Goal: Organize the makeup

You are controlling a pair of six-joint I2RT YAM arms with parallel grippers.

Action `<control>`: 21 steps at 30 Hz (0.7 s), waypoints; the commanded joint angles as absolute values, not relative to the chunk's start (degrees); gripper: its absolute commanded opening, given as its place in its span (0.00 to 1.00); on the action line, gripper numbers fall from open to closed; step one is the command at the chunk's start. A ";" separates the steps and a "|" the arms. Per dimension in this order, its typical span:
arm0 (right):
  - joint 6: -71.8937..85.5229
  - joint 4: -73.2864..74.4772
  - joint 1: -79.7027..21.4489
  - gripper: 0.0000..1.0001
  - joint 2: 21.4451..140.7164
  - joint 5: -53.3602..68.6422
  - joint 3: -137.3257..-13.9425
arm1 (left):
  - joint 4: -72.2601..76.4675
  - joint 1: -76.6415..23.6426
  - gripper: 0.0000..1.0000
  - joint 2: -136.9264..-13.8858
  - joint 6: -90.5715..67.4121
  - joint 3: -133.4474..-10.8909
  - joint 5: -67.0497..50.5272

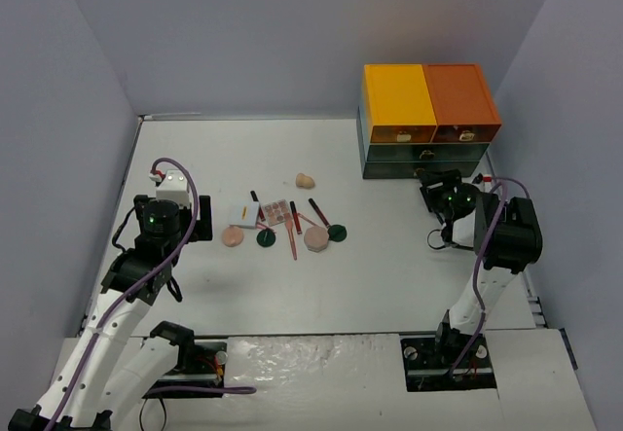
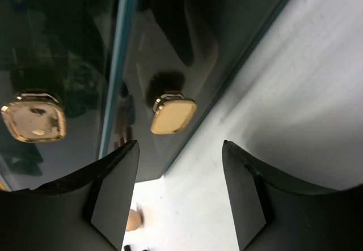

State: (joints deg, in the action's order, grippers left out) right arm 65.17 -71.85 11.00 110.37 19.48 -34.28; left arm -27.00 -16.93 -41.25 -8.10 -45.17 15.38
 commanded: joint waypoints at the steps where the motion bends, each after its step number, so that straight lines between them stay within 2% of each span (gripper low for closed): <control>1: 65.38 -85.34 11.43 0.57 109.75 21.87 -37.79 | -22.79 -17.25 0.97 -41.75 -7.47 -46.12 16.44; 21: 65.92 -87.84 11.95 0.53 115.49 24.39 -41.61 | -23.12 -17.31 0.97 -41.88 -7.38 -46.14 16.79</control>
State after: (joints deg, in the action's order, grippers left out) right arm 66.19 -72.96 11.31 115.47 22.70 -38.73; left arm -26.65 -16.93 -41.52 -8.08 -45.15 15.61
